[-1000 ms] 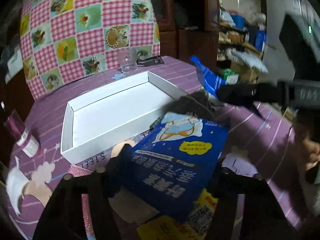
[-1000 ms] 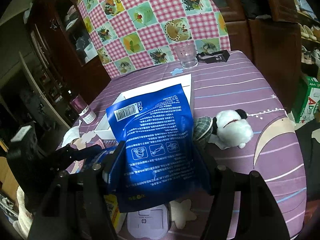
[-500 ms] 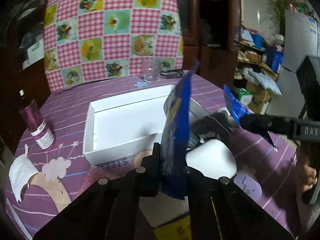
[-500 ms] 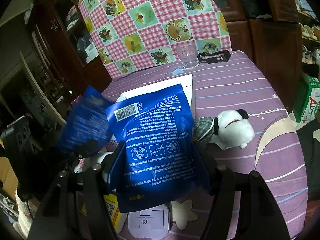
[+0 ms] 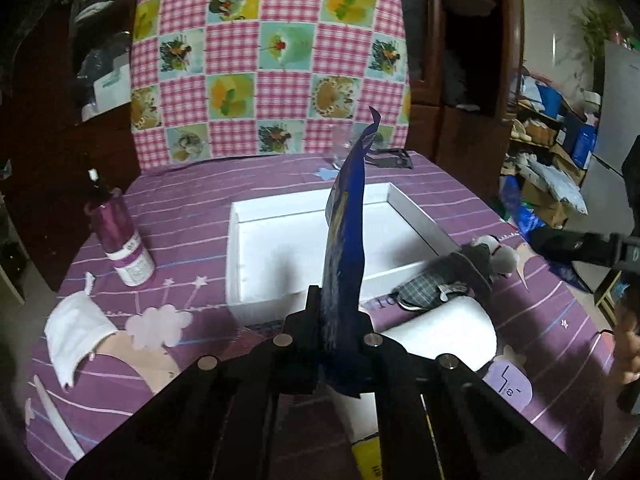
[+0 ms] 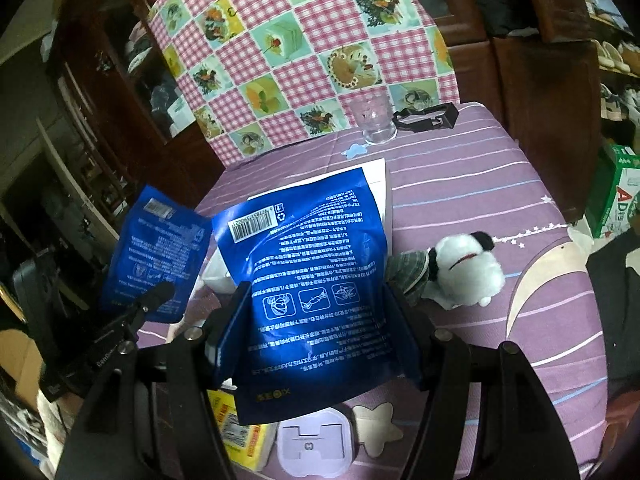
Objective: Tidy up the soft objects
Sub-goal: 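Carry both blue packets over the white box and lower them inside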
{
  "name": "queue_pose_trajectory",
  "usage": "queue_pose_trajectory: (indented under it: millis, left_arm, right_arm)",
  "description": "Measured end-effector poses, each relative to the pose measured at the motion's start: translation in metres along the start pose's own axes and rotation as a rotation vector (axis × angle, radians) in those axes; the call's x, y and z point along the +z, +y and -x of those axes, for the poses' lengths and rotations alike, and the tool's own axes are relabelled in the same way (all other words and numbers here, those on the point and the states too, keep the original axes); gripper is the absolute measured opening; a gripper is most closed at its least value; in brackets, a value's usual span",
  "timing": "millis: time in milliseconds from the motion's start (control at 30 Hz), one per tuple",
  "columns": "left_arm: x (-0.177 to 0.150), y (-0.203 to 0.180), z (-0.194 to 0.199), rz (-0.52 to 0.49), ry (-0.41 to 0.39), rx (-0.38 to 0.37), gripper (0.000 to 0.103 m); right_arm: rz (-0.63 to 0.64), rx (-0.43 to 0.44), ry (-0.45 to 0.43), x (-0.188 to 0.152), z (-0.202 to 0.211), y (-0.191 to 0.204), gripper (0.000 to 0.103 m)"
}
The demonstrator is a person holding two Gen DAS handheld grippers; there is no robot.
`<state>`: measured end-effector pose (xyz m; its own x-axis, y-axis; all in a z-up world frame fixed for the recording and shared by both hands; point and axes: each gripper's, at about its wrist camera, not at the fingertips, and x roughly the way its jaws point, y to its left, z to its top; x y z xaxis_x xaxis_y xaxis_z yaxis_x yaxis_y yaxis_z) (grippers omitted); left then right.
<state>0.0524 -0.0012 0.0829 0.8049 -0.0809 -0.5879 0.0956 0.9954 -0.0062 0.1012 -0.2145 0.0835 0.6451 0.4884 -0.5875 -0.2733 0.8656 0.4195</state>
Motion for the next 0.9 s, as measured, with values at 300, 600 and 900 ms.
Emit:
queue_pose_trajectory:
  millis: [300,600,900]
  left_arm:
    - [0.029,0.008,0.005,0.005,-0.023,0.052,0.004]
    - [0.063,0.012,-0.011,0.043,-0.026,0.057,0.004]
    - [0.112,0.032,-0.043,0.150,-0.029,0.009,0.004]
  right_arm:
    - [-0.054,-0.026,0.034,0.053,0.003,0.016,0.065]
    - [-0.188,0.041,0.143,0.100,-0.053,0.020,0.065]
    - [-0.246,0.116,0.122,0.123,-0.105,0.015,0.065]
